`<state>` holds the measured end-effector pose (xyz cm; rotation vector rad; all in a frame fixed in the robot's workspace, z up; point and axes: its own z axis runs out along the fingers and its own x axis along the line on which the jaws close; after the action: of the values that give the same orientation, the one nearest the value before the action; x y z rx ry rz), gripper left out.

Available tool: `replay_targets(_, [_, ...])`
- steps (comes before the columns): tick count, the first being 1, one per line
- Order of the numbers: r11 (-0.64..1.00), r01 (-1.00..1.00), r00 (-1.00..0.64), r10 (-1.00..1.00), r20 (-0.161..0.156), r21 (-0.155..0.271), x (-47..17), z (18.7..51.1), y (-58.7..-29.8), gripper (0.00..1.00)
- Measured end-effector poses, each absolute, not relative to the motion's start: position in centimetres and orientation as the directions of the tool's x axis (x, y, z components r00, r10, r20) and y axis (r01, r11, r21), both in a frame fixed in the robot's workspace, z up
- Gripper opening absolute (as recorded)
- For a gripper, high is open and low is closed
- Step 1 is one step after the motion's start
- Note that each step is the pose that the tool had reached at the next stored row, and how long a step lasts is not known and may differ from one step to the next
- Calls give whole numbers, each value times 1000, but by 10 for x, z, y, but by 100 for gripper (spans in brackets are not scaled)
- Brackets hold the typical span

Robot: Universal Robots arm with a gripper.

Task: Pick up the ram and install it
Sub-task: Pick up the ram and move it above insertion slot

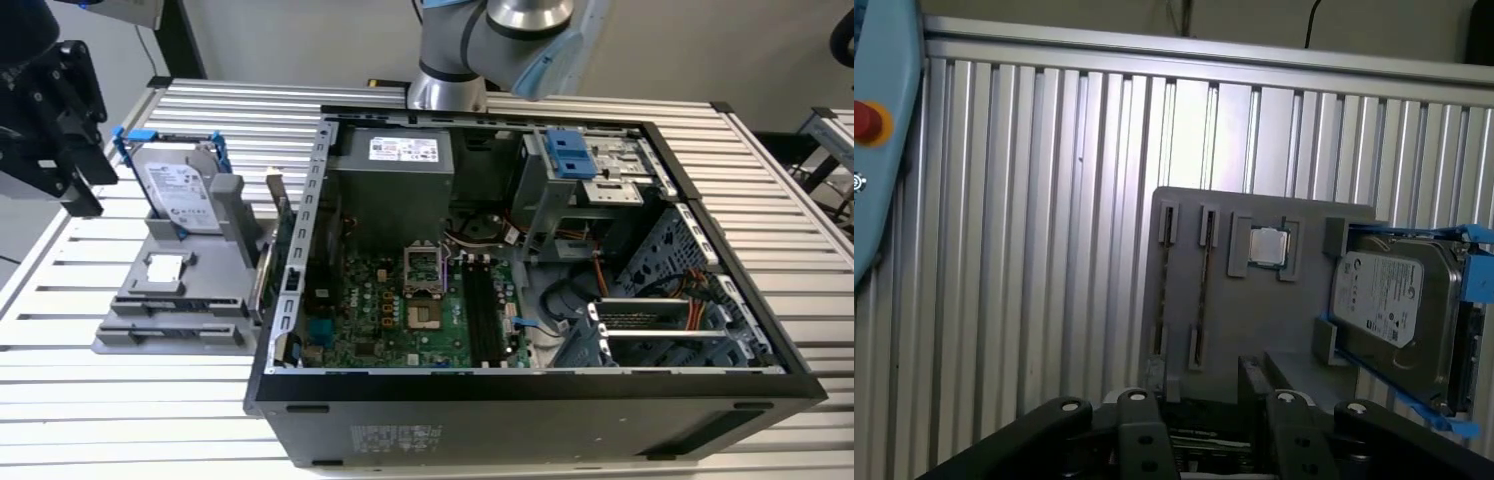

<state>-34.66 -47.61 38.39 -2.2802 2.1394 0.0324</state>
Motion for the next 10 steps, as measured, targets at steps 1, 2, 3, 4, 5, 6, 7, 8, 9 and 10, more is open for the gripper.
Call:
replay_targets(1, [-64, -998, 64, -998, -25, 3, -347, 384, -476, 100])
replay_targets(2, [-64, -998, 64, -998, -25, 3, -347, 384, -476, 100])
replay_targets(3, [-64, -998, 64, -998, -25, 3, -347, 383, -476, 100])
replay_targets(4, [-64, -998, 63, -998, -25, 3, -347, 383, -476, 100])
replay_targets(5, [-64, -998, 63, -998, -24, 3, -347, 382, -476, 100])
replay_targets(6, [-63, -998, 63, -998, -24, 3, -347, 381, -476, 100])
replay_targets(7, [-63, -998, 63, -998, -24, 3, -347, 379, -475, 100])
replay_targets(8, [-62, -998, 62, -998, -24, 3, -347, 377, -475, 100])
replay_targets(9, [-59, -998, 59, -998, -24, 4, -347, 375, -475, 100])
replay_targets(10, [-56, -998, 56, -998, -24, 4, -347, 374, -475, 100])
